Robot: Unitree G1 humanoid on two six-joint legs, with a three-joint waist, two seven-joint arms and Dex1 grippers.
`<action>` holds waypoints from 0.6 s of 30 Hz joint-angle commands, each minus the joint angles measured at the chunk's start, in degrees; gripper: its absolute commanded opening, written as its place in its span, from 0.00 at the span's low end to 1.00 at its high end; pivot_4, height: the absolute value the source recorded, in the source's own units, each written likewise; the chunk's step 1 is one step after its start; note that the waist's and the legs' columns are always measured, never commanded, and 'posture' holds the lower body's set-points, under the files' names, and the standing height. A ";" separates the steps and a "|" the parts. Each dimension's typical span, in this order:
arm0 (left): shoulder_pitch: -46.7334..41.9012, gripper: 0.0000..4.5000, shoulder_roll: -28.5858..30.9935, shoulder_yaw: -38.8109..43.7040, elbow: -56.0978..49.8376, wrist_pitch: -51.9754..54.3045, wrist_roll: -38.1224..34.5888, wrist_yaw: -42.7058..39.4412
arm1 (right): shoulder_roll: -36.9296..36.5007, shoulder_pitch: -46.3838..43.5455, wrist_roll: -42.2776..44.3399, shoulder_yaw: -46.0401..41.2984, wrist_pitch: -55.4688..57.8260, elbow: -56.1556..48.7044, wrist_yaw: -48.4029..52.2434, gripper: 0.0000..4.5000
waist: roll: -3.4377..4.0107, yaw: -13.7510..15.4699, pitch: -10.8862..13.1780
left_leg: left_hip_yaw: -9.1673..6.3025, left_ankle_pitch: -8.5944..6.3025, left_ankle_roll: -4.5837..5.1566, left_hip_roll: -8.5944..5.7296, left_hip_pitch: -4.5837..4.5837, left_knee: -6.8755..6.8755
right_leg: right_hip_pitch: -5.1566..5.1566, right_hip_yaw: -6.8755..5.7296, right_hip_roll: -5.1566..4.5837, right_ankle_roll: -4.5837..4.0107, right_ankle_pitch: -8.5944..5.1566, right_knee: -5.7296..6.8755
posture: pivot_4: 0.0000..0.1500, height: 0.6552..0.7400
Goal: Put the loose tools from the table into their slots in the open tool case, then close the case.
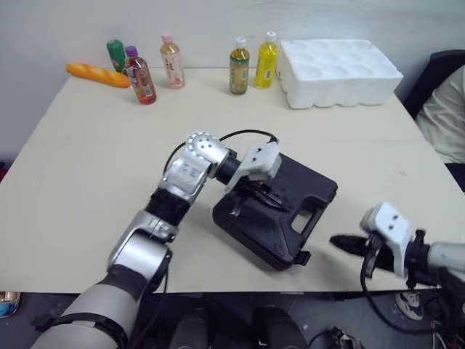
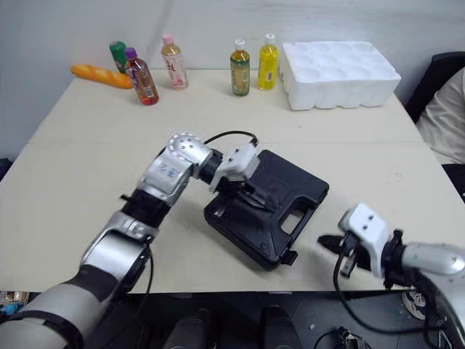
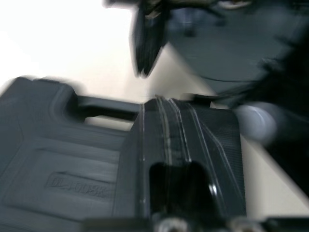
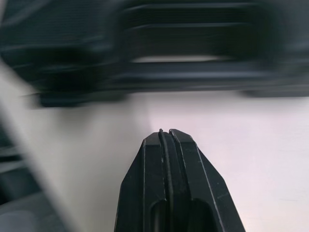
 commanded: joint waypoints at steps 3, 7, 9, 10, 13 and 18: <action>4.21 0.00 1.51 -7.15 -4.92 -1.59 4.44 1.94 | 1.59 0.58 2.50 4.15 1.56 -4.13 -1.79 0.01 | -0.01 0.46 0.00 | -0.07 -0.28 0.50 -0.10 -0.01 0.09 | 0.05 -0.01 -0.08 0.03 0.02 -0.26 | 1.00 1.00; 5.75 0.00 2.67 -11.47 -4.37 -7.05 8.94 3.16 | 1.48 -0.16 3.56 6.86 2.17 -5.17 -2.08 0.01 | 0.01 0.83 0.00 | -0.09 -0.30 0.53 -0.11 -0.09 0.12 | 0.01 -0.01 -0.07 0.03 0.02 -0.27 | 1.00 1.00; 6.30 0.00 3.71 -13.94 -3.50 -10.53 12.20 4.15 | 1.98 -1.67 4.68 7.39 2.82 -5.51 -2.92 0.01 | -0.01 0.95 -0.02 | -0.09 -0.29 0.53 -0.11 -0.07 0.11 | 0.02 -0.02 -0.07 0.03 0.02 -0.33 | 1.00 1.00; 6.37 0.00 4.47 -15.23 -2.44 -13.39 14.26 4.80 | 2.39 -2.75 5.38 7.46 3.28 -5.54 -3.54 0.01 | -0.01 0.93 -0.09 | -0.10 -0.29 0.53 -0.10 -0.05 0.12 | 0.05 -0.01 -0.07 0.03 0.02 -0.34 | 1.00 1.00; 6.38 0.00 5.33 -17.10 0.31 -18.27 17.47 6.55 | 3.55 -5.67 8.47 6.82 5.30 -5.71 -5.11 0.01 | -0.11 1.00 -0.41 | -0.12 -0.31 0.56 -0.07 0.16 0.09 | 0.26 -0.03 -0.07 0.02 0.01 -0.40 | 1.00 1.00; 6.48 0.00 5.32 -18.69 3.92 -23.11 20.41 9.26 | 4.27 -8.96 12.76 6.25 8.48 -6.44 -6.09 0.01 | -0.30 0.04 -0.69 | -0.20 -0.59 0.66 0.09 1.04 -0.14 | 1.27 -0.08 -0.07 -0.01 0.00 -0.89 | 1.00 1.00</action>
